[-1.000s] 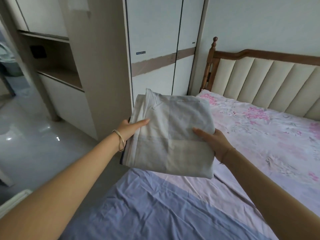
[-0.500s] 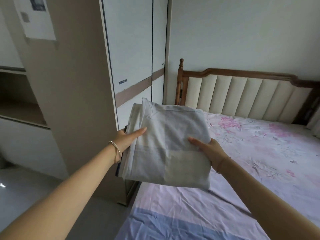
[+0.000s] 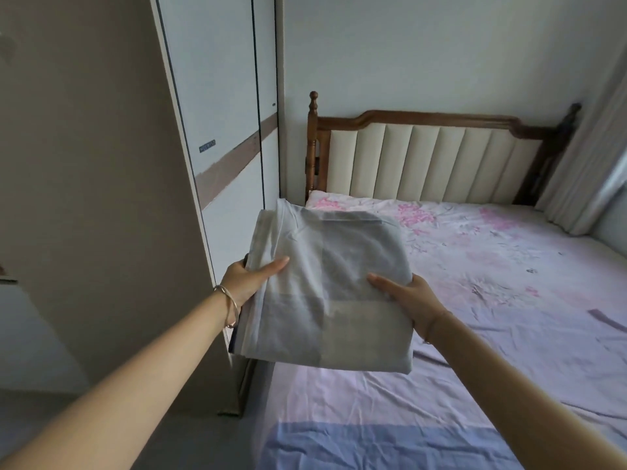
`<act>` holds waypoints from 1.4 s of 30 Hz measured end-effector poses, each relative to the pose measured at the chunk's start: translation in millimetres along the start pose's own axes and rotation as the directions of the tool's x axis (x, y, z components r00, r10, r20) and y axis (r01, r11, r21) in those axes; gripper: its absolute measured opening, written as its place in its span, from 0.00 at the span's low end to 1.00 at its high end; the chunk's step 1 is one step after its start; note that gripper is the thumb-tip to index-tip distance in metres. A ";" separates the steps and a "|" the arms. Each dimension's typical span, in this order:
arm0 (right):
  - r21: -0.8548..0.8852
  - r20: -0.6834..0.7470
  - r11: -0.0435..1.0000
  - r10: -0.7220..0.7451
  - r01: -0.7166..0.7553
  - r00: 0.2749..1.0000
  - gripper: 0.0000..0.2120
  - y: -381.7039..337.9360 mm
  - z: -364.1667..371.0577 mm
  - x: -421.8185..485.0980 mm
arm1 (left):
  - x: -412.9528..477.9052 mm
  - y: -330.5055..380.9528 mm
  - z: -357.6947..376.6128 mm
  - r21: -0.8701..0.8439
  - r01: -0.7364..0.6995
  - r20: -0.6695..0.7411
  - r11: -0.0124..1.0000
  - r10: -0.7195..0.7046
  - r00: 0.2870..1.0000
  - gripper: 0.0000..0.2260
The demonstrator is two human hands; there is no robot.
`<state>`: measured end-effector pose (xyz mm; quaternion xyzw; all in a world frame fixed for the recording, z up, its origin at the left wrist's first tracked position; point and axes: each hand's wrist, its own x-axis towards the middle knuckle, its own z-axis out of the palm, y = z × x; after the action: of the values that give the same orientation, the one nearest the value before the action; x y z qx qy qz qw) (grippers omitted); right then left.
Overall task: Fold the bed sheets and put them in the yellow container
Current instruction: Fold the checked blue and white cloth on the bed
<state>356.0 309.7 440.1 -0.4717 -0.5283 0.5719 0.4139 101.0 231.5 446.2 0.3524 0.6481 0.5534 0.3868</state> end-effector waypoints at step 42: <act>0.210 -0.664 0.973 0.211 -0.092 0.717 0.11 75.4 79.6 144.0 | 311.4 -45.6 63.6 0.107 0.026 0.611 0.994 -0.087 0.787 0.08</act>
<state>249.6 425.1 350.0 -0.6550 -0.2506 0.4318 0.5672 15.5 528.9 360.7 0.5110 0.5224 0.3662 0.5761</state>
